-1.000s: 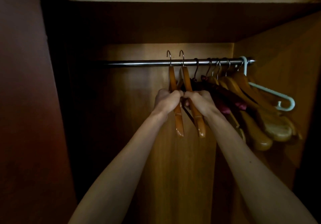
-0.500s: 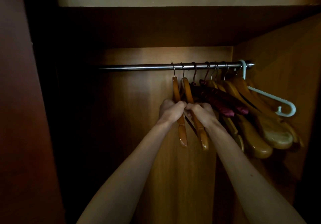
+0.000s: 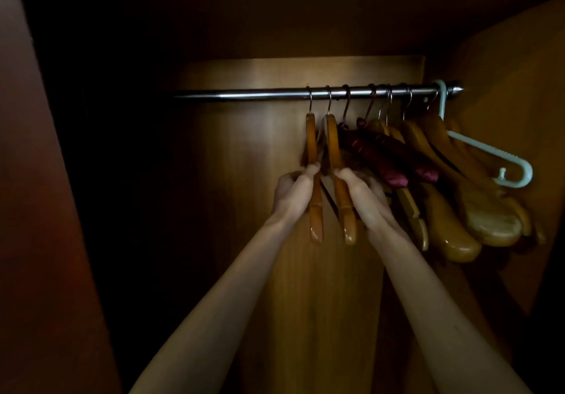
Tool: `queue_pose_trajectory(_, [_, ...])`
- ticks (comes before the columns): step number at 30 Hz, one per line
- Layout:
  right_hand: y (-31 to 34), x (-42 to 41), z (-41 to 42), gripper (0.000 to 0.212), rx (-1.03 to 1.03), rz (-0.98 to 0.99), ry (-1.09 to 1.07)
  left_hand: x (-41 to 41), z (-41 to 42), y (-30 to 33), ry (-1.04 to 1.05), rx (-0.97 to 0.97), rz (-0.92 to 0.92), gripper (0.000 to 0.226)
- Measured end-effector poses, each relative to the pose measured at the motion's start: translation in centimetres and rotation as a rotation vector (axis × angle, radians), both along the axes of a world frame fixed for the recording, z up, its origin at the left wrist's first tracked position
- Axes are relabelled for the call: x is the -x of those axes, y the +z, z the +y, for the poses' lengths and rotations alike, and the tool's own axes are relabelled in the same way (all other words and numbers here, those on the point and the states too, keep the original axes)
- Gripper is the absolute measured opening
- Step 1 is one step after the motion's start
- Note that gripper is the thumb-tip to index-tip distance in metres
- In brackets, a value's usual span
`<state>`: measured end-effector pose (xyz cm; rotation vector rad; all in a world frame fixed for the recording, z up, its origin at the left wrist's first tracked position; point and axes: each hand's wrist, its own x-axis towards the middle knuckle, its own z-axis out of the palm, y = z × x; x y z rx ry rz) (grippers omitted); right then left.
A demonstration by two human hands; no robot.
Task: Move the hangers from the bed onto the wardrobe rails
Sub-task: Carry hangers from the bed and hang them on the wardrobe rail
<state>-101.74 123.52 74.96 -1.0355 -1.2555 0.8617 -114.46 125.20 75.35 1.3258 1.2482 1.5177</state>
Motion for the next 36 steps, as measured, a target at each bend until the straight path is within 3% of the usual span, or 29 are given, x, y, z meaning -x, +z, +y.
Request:
queue_pose_trajectory(4, [-5.0,-0.7,-1.8,0.018,-0.046,0.056,-0.007,-0.6,-1.9,-4.9,0.098,-0.159,-0.136,0.026])
queue_pose_trajectory(6, [-8.4,-1.4,-2.5,0.020,0.003,0.012,0.028,-0.7,-3.1,-8.2,0.092,-0.209,-0.076,0.022])
queue_pose_trajectory(9, [-14.7,-2.5,-3.6,0.015,0.127,-0.123,0.073,-1.2,-4.4,-14.5,0.013,-0.108,0.012,0.021])
queue_pose_trajectory(18, [-38.1,-6.0,-10.0,0.015,0.824,-0.416,0.137,-3.6,-10.3,-38.0,-0.410,0.496,0.659,0.026])
queue_pose_trajectory(22, [-47.1,-7.6,-13.9,0.015,1.084,-0.381,0.104,-4.5,-11.5,-46.1,-0.679,0.717,0.839,0.017])
queue_pose_trajectory(27, [-53.5,-7.6,-19.8,0.018,1.222,-0.461,-0.030,-4.1,-13.2,-54.1,-0.921,0.734,1.073,0.007])
queue_pose_trajectory(30, [-56.0,-7.2,-23.7,0.015,1.338,-0.393,-0.123,-4.2,-14.3,-57.1,-1.071,0.718,1.207,0.011])
queue_pose_trajectory(33, [-58.1,-6.5,-27.6,0.009,1.429,-0.301,-0.196,-4.6,-15.2,-58.7,-1.237,0.696,1.301,0.001])
queue_pose_trajectory(36, [-59.9,-4.8,-32.1,0.018,1.512,-0.188,-0.305,-5.1,-16.3,-60.3,-1.400,0.654,1.404,0.010])
